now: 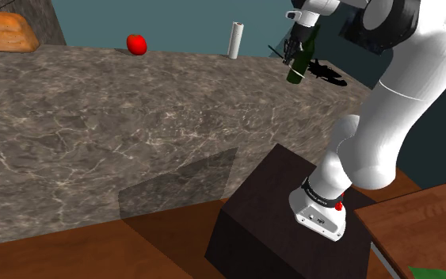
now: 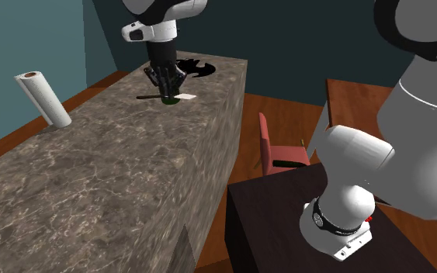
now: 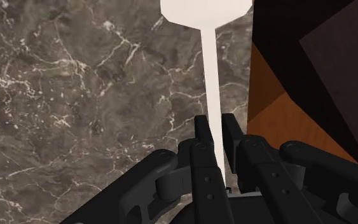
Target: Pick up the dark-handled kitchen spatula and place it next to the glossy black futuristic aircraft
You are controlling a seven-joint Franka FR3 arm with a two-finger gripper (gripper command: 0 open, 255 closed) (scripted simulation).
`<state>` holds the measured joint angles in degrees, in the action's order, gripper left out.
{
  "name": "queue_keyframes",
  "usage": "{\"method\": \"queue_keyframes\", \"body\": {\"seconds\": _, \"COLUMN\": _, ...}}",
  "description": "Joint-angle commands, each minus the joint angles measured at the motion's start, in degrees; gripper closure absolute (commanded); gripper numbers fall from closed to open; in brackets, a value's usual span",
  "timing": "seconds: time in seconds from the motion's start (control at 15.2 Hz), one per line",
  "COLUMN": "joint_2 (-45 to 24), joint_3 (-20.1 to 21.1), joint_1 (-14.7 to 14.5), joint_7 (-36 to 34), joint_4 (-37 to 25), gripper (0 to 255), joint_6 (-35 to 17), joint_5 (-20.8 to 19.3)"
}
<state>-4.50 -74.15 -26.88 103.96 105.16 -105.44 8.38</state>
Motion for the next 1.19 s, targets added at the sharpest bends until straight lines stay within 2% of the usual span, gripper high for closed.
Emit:
{"method": "queue_keyframes", "body": {"seconds": 0.0, "joint_2": -0.83, "joint_3": -0.67, "joint_1": 1.87, "joint_7": 2.64, "joint_4": -0.72, "gripper": 255, "joint_6": 0.76, "joint_5": 0.75}}
{"method": "queue_keyframes", "body": {"seconds": 0.2, "joint_2": -3.19, "joint_3": -1.22, "joint_1": 6.41, "joint_7": 8.18, "joint_4": -1.68, "gripper": 255, "joint_6": 1.58, "joint_5": 2.99}}
{"method": "queue_keyframes", "body": {"seconds": 0.4, "joint_2": -6.41, "joint_3": -0.62, "joint_1": 12.49, "joint_7": 14.12, "joint_4": -3.31, "gripper": 255, "joint_6": 2.74, "joint_5": 5.95}}
{"method": "queue_keyframes", "body": {"seconds": 1.12, "joint_2": -19.73, "joint_3": 6.57, "joint_1": 40.14, "joint_7": 33.44, "joint_4": -15.15, "gripper": 255, "joint_6": 9.24, "joint_5": 16.81}}
